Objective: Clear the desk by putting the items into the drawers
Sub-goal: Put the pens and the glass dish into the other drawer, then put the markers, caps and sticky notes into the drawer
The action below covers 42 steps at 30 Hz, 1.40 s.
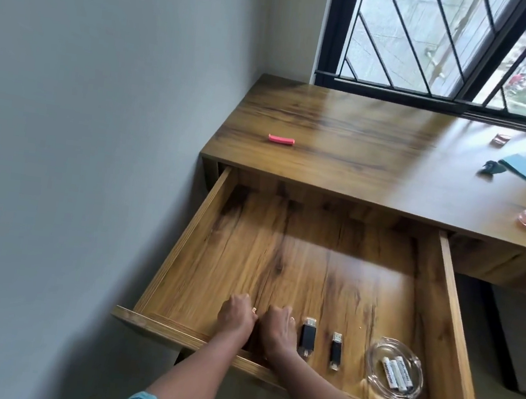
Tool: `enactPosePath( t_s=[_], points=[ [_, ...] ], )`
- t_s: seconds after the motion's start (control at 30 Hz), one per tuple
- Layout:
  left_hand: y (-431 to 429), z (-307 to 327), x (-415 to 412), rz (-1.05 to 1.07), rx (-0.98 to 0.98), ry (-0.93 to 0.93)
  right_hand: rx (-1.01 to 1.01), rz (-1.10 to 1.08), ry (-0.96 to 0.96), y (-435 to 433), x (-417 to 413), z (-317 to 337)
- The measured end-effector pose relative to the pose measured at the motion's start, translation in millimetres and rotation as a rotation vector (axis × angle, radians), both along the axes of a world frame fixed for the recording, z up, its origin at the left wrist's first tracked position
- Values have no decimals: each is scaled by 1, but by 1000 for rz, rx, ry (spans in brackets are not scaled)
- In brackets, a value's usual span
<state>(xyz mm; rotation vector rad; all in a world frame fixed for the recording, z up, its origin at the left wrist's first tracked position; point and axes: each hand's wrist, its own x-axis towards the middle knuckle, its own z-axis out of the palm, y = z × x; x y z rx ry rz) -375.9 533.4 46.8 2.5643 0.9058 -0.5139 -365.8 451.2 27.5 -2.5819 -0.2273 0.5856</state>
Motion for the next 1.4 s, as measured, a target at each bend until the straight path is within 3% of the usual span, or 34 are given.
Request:
enactPosePath(
  t_s=[0.5,0.8,0.9,1.07,1.4],
  points=[
    [-14,9,1,-100,65,-9,-82,-16,50,-5,3,14],
    [-47,45,48,-227,79,-230,55,-217,-125,-39,37,46],
    [-81,52,64,-290,38,-322,97,-350,-276,-73,50,48],
    [-162,61,84,-410,-34,-456,81,-460,-337,-155,68,72],
    [-355,73,116,-493,-100,-466,0,-596,-370,-354,100,85]
  ],
)
